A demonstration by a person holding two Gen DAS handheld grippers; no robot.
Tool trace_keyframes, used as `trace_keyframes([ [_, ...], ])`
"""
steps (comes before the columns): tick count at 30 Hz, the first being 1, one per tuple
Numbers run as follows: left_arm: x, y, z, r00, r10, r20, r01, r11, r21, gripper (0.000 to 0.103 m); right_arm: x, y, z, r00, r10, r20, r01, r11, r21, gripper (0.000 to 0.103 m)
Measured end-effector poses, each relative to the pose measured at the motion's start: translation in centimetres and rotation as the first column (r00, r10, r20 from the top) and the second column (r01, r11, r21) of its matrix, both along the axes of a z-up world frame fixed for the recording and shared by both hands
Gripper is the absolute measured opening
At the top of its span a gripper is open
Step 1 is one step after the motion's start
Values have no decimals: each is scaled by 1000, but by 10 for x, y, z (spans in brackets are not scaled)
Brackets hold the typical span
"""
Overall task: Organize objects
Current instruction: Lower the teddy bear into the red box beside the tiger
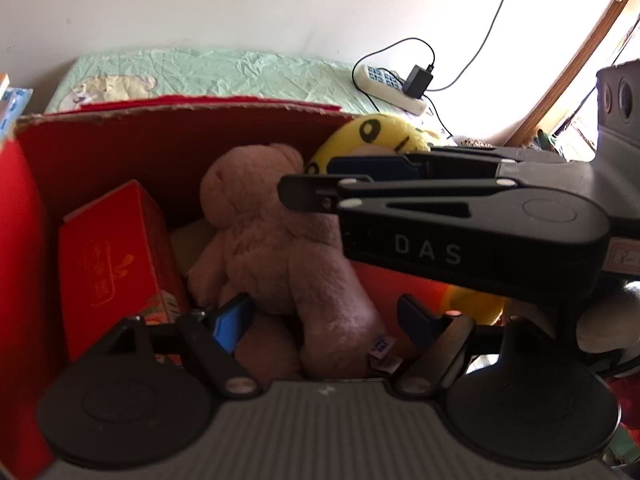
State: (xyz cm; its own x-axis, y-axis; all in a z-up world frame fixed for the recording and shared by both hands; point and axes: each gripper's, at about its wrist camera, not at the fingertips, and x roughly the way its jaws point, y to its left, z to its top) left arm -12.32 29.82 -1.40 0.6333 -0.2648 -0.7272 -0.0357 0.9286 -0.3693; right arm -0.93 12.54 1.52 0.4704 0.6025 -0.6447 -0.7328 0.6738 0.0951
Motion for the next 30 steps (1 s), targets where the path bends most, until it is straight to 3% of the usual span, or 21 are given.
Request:
trace_keyframes([
  [14, 11, -6, -1, 1000, -11, -16, 11, 1000, 26, 84, -6, -8, 0, 1000, -26, -9, 27, 998, 54, 38],
  [30, 12, -19, 8, 999, 25, -33, -21, 994, 109, 90, -17, -24, 4, 997, -58, -43, 63, 990, 129, 38],
])
